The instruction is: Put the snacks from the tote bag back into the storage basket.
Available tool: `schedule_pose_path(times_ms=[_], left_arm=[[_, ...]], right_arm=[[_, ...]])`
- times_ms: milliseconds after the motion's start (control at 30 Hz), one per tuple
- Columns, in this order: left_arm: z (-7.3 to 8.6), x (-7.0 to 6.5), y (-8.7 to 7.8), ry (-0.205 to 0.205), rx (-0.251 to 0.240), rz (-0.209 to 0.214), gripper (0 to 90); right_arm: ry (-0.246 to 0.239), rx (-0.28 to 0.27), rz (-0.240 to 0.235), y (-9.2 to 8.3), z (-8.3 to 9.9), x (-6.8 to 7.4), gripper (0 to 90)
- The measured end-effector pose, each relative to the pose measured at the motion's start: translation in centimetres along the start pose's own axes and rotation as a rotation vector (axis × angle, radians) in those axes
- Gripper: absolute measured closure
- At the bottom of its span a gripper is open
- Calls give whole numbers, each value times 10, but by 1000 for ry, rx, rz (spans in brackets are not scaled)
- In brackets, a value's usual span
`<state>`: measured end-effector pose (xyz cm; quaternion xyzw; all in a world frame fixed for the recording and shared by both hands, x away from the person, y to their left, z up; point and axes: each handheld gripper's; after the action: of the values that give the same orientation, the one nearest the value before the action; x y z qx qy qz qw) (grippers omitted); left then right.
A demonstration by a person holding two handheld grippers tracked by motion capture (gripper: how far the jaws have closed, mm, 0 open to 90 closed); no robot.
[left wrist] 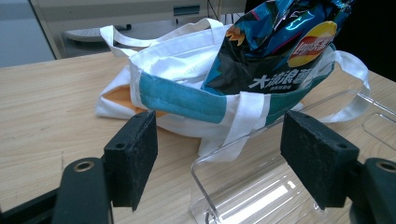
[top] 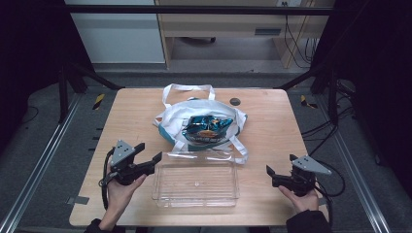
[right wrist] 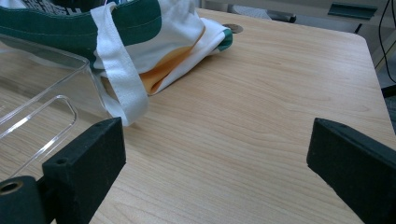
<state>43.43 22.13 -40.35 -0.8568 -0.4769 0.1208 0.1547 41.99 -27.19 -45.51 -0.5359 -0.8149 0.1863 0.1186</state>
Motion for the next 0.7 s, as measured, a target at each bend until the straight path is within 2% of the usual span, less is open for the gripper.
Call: schedule_pose_path(times_ms=[700], left_arm=[[-11, -12, 19, 14, 2, 16, 271]], right_arm=[[0, 2, -4, 0, 0, 0, 48]])
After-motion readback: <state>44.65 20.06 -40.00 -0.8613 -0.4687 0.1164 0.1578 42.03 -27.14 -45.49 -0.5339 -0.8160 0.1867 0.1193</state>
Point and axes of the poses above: each handheld gripper's, and its own axes: y roughly forward along the jaws, z roughly out of its underside, x roughly to its left
